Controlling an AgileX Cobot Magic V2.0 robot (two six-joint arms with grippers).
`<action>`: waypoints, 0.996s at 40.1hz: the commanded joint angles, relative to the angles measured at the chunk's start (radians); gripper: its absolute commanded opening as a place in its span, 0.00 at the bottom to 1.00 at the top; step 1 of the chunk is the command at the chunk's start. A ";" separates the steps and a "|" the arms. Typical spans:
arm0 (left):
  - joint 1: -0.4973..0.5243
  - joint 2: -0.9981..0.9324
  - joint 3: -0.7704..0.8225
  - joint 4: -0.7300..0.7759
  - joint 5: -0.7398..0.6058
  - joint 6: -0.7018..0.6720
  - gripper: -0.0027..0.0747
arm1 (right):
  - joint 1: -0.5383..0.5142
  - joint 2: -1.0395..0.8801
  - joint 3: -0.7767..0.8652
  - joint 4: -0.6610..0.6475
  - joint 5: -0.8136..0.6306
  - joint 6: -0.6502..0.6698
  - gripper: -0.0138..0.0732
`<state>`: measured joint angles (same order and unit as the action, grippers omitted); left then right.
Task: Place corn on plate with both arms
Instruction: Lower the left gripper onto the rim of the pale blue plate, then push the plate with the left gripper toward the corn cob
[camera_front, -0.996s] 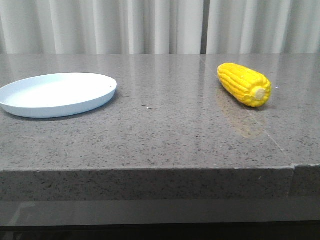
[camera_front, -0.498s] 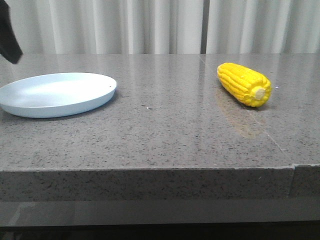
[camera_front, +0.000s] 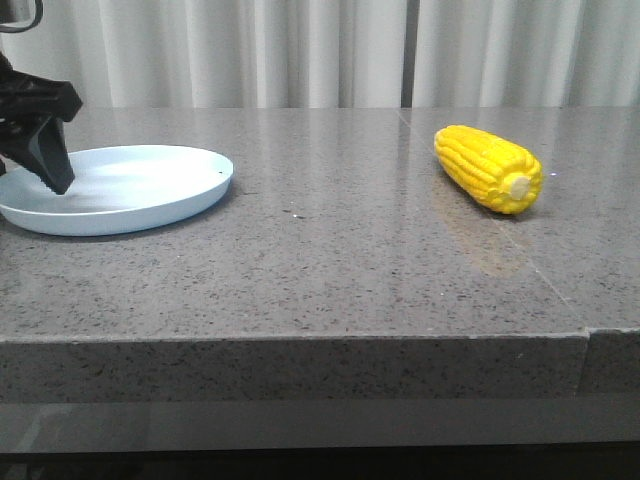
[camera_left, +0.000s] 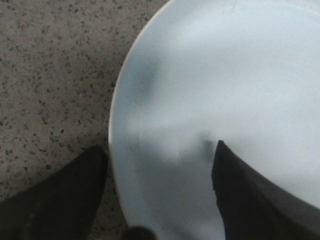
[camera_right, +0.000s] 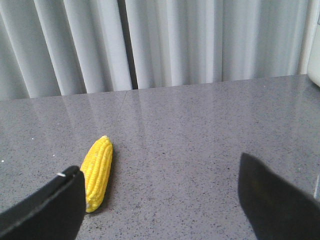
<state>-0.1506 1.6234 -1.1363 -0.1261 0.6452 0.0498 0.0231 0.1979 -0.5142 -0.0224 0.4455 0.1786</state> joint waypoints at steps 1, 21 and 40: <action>-0.003 -0.029 -0.032 -0.019 -0.036 -0.004 0.48 | -0.007 0.017 -0.027 0.000 -0.088 -0.005 0.90; -0.036 -0.085 -0.050 -0.171 -0.080 -0.020 0.01 | -0.007 0.017 -0.027 0.000 -0.088 -0.005 0.90; -0.189 0.050 -0.177 -0.317 -0.115 -0.020 0.01 | -0.007 0.017 -0.026 0.000 -0.088 -0.005 0.90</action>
<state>-0.3307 1.6847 -1.2758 -0.4086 0.5928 0.0379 0.0231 0.1979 -0.5142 -0.0224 0.4455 0.1786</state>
